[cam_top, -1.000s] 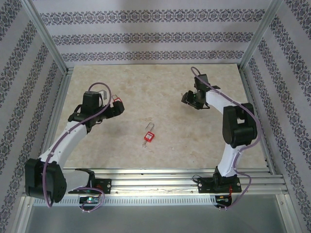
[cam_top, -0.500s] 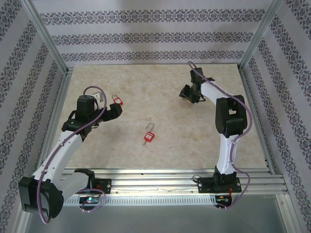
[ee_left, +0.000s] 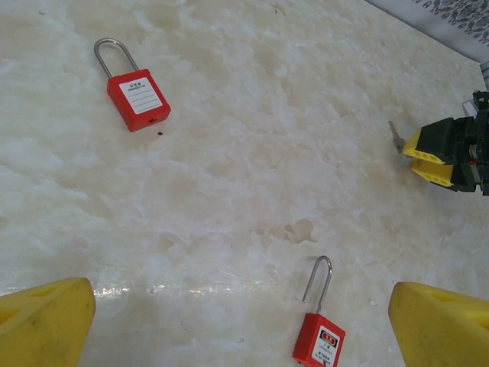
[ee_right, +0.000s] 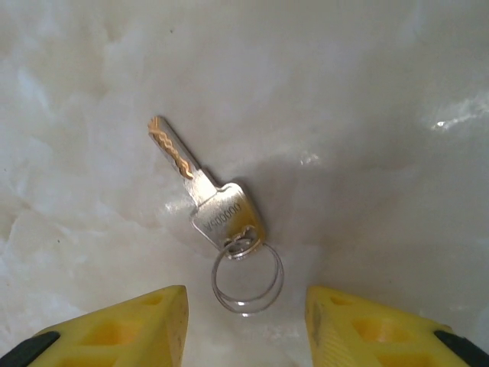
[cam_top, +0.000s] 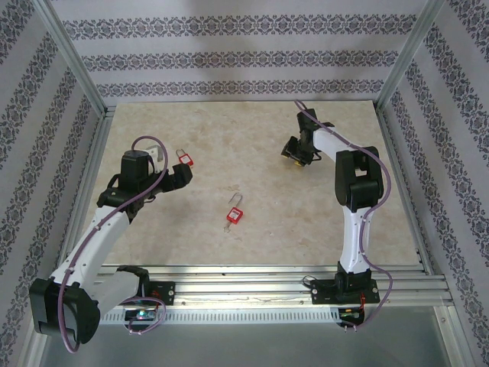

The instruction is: Unlock with the key

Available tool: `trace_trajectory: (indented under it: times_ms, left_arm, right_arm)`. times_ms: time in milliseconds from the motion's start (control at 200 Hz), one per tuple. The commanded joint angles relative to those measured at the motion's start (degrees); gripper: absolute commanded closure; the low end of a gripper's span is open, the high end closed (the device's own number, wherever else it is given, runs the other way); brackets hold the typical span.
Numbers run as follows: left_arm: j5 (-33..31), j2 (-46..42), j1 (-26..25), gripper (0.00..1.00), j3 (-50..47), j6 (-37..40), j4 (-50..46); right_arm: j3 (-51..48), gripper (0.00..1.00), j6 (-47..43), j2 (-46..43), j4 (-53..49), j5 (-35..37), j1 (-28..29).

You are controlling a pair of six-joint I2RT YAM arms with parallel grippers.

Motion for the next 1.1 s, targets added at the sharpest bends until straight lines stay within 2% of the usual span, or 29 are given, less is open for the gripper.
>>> trace_trajectory:
  times_ms: [0,140,220,415,525,759,934,1049,1094]
  left_arm:
    - [-0.58,-1.41,0.12,0.02,-0.78,1.54,-1.31]
    - [-0.56,-1.54,0.13,0.02,-0.70,1.67,-1.39]
    - [-0.53,-1.55,0.12,0.02,-0.69,1.78,-1.31]
    - [0.21,-1.27,0.12,0.02,-1.27,1.56,-0.52]
    - [0.77,-1.10,0.12,0.03,-1.30,1.52,-0.37]
    - [6.62,1.63,-0.61,0.08,-1.45,-0.79,2.49]
    - [9.17,4.04,-7.18,0.09,-3.39,-4.96,10.28]
    - [10.04,6.05,-9.41,0.09,-4.22,-7.41,14.40]
    - [10.41,6.42,-10.01,0.09,-4.34,-7.83,15.35]
  right_arm:
    - [2.44,0.56,0.85,2.01,-2.23,1.39,0.18]
    - [4.65,0.57,0.76,3.78,-3.76,1.67,0.10]
    - [5.61,0.60,0.75,4.61,-4.61,2.05,0.00]
    - [9.28,0.82,-0.46,6.53,-7.66,2.80,0.10]
    - [9.50,1.00,-1.80,6.25,-8.54,3.04,0.34]
    - [4.19,1.00,-3.02,1.20,-7.23,2.81,0.69]
    - [-0.99,1.00,-3.51,-4.98,-4.27,2.60,1.50]
    - [-2.36,1.00,-5.31,-7.29,-2.92,1.63,1.44]
    - [-2.24,0.90,-7.05,-7.73,-2.45,1.58,1.54]
